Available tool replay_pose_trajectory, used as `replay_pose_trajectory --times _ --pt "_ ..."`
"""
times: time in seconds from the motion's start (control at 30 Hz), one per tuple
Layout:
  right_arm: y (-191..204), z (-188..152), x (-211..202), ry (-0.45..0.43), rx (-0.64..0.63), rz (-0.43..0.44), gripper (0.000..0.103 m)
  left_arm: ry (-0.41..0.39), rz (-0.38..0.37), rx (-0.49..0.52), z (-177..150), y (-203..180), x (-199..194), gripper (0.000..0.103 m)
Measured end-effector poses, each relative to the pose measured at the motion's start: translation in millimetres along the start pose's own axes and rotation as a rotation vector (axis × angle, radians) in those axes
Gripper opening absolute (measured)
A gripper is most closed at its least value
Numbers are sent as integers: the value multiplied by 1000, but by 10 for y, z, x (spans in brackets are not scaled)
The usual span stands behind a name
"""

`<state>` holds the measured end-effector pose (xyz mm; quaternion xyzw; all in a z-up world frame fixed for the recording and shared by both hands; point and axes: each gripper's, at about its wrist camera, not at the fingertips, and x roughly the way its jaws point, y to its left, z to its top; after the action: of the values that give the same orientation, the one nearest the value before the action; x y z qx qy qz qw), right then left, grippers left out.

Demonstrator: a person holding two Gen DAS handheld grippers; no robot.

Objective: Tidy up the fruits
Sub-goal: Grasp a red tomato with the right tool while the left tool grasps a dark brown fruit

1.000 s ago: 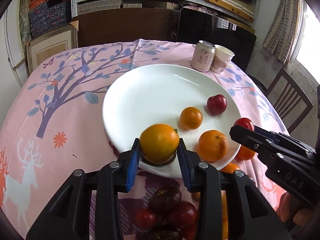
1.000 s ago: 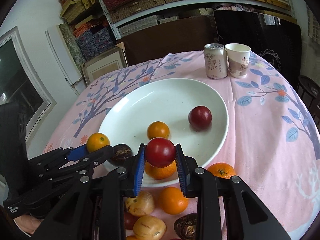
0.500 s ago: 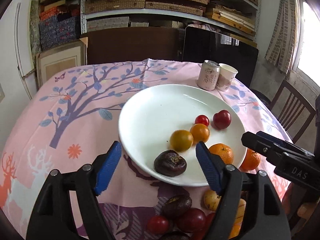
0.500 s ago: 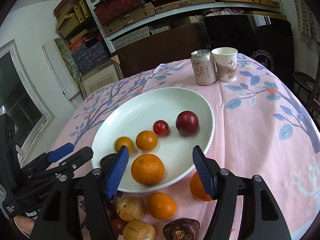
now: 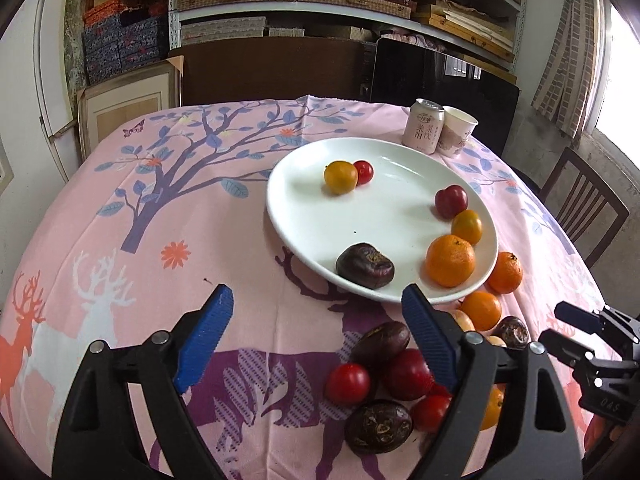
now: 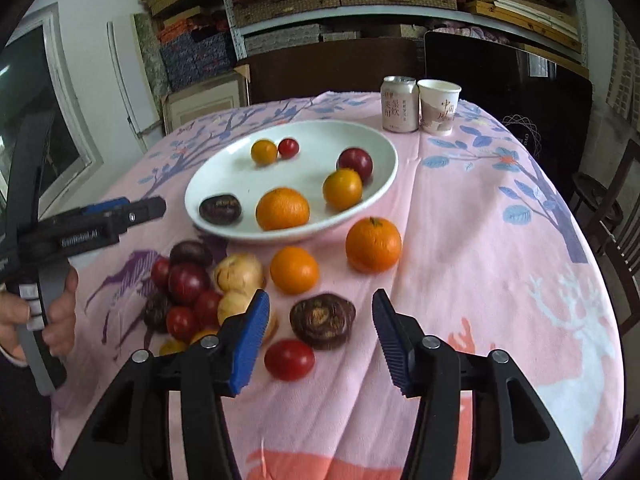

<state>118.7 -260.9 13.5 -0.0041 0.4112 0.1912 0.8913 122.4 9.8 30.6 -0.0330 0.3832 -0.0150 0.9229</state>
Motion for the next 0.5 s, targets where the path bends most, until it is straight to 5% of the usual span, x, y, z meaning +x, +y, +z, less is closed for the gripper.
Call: replay_pose_trajectory --times 0.33,0.4,0.5 --pt "237 -256 179 114 -58 6 48 32 11 -8 -268 131 -96 84" --pt "256 -253 256 139 -56 4 33 41 9 -6 -318 152 -132 84" --pt "292 -262 291 132 -78 -16 32 61 -18 -8 -396 181 -176 83"
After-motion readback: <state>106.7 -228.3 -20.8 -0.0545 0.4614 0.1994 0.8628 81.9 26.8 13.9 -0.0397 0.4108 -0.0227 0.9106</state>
